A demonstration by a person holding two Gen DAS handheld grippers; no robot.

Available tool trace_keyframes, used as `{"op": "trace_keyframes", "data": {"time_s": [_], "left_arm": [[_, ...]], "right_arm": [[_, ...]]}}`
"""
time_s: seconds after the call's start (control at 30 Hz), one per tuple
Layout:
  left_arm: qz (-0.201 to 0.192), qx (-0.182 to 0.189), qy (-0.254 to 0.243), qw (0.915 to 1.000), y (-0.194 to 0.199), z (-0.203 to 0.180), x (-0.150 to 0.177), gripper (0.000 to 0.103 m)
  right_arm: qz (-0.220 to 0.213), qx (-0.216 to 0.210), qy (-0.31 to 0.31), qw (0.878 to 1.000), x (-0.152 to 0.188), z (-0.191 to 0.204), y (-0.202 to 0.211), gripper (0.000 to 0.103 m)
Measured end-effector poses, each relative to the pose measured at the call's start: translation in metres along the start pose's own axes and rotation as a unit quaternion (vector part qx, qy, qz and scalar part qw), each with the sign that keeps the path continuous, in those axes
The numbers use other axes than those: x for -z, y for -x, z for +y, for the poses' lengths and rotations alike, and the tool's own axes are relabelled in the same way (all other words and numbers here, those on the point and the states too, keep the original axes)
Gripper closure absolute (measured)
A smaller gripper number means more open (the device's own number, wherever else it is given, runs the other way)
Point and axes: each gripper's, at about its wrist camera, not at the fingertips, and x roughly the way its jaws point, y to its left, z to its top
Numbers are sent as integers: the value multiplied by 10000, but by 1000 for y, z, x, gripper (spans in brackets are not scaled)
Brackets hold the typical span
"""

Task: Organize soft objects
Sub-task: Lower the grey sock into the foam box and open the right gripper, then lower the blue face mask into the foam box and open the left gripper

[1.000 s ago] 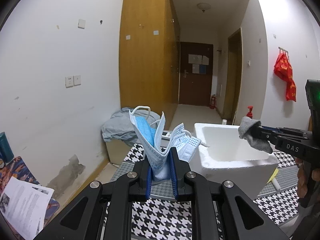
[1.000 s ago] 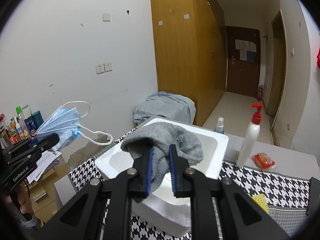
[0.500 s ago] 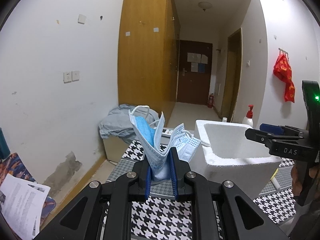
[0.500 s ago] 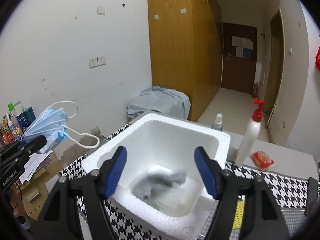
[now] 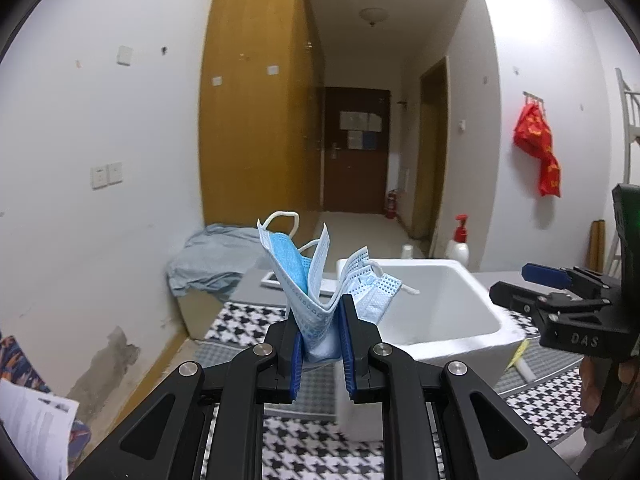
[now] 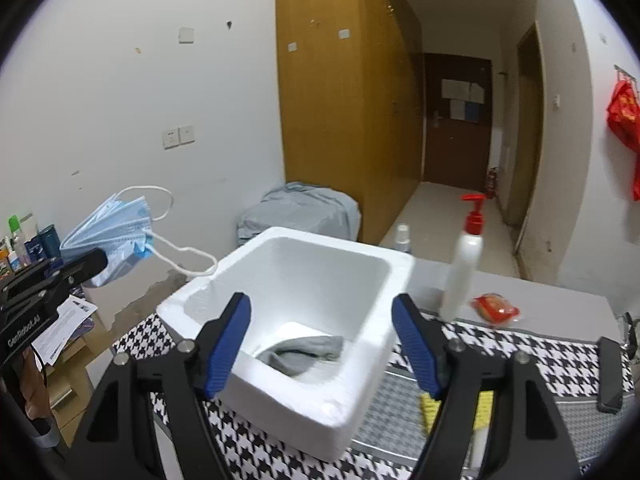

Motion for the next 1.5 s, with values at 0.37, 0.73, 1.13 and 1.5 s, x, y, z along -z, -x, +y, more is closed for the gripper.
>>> {"op": "trace_keyframes", "data": {"time_s": [0.37, 0.73, 1.13, 1.5], "left_arm": [[54, 418, -205, 9989, -19, -30, -10, 86], [226, 607, -315, 9974, -41, -51, -12, 86], [351, 701, -453, 9959, -61, -61, -12, 75], [111, 527, -558, 9970, -63, -72, -12, 1]], "right_arm": [[-72, 389, -215, 9990, 11, -27, 20, 19], [-239, 667, -246, 9972, 23, -41, 39, 2], [-157, 930, -391, 9948, 36, -62, 42, 2], [-105, 1003, -524, 9935, 41, -74, 38, 2]]}}
